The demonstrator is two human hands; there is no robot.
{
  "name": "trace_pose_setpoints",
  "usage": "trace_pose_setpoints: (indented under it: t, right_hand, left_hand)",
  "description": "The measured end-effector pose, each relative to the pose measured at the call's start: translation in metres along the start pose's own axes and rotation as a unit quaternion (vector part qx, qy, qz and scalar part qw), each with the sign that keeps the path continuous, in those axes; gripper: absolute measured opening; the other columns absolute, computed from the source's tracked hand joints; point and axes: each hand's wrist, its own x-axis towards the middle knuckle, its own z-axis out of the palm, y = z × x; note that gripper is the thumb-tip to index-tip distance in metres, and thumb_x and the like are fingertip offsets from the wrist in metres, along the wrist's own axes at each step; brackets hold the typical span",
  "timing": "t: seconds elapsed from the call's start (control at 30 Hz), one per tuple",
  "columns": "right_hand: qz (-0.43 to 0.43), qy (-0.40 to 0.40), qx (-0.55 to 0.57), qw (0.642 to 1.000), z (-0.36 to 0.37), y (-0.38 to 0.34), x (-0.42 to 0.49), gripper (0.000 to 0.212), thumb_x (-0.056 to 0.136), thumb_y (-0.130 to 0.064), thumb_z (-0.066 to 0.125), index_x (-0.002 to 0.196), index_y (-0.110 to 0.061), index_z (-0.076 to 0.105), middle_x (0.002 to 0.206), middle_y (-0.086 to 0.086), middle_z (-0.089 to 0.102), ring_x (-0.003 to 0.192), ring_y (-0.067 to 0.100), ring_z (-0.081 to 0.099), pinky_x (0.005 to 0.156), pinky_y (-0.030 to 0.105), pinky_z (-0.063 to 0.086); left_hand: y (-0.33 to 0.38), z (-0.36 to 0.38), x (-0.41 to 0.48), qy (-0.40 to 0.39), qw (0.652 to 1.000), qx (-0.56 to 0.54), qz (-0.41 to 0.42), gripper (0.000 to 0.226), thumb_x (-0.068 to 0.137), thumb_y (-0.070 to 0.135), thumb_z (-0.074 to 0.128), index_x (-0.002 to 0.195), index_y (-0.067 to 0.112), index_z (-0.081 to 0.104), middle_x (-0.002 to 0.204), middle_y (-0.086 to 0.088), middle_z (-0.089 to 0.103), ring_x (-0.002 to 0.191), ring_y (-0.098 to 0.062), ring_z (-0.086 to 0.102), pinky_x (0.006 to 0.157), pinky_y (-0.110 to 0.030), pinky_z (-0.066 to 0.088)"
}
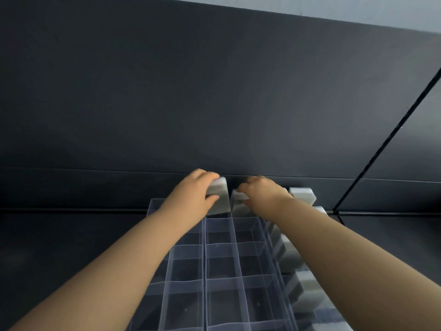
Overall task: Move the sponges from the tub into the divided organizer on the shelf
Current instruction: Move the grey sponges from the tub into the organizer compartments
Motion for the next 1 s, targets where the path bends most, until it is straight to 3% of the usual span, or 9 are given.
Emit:
trace_pose_setpoints:
  t: [0.17,0.47,0.6,0.8,1.0]
  right_hand:
    - [0.006,0.011,0.018,1.000,0.003,0.002,0.001,0.033,0.089,-0.010,0.051,0.120,-0.019,0.054,0.115,0.005,0.049,0.110,0.026,0.047,0.077,0.033,0.044]
    - [-0.004,0.020,0.017,1.000,0.006,0.005,0.003,0.034,0.088,-0.009,0.051,0.120,-0.019,0.056,0.116,0.006,0.050,0.109,0.027,0.048,0.082,0.035,0.047]
    - [-0.006,0.029,0.018,0.999,0.006,0.003,0.003,0.028,0.089,-0.011,0.051,0.115,-0.017,0.057,0.112,0.006,0.050,0.107,0.026,0.048,0.076,0.031,0.043]
    - [0.003,0.022,0.013,1.000,0.005,0.000,-0.001,0.027,0.090,-0.014,0.051,0.116,-0.017,0.054,0.115,0.005,0.049,0.110,0.025,0.046,0.071,0.031,0.039]
    - [0.014,0.043,0.070,0.996,-0.013,0.001,-0.017,0.031,0.091,-0.024,0.051,0.121,-0.017,0.055,0.120,0.006,0.052,0.113,0.025,0.047,0.089,0.039,0.046]
  left_hand:
    - [0.003,0.014,0.014,-0.027,0.998,0.050,-0.006,0.044,0.088,0.023,0.059,0.130,0.018,0.048,0.127,0.000,0.047,0.114,-0.019,0.046,0.092,-0.025,0.037]
    - [-0.001,0.024,0.023,-0.078,0.994,0.079,-0.023,0.045,0.086,0.022,0.063,0.129,0.017,0.050,0.125,-0.001,0.049,0.111,-0.021,0.049,0.092,-0.033,0.042]
    - [-0.003,0.044,0.022,-0.105,0.989,0.106,-0.019,0.045,0.088,0.021,0.060,0.131,0.015,0.048,0.126,-0.004,0.049,0.114,-0.022,0.047,0.094,-0.035,0.041]
    - [-0.007,0.047,0.020,-0.095,0.990,0.106,-0.021,0.048,0.089,0.024,0.058,0.135,0.018,0.044,0.132,-0.001,0.046,0.120,-0.021,0.043,0.094,-0.038,0.042]
    - [0.007,0.019,0.008,-0.023,0.990,0.129,0.042,0.049,0.092,0.039,0.050,0.138,0.025,0.038,0.135,0.007,0.042,0.124,-0.014,0.036,0.087,-0.036,0.045]
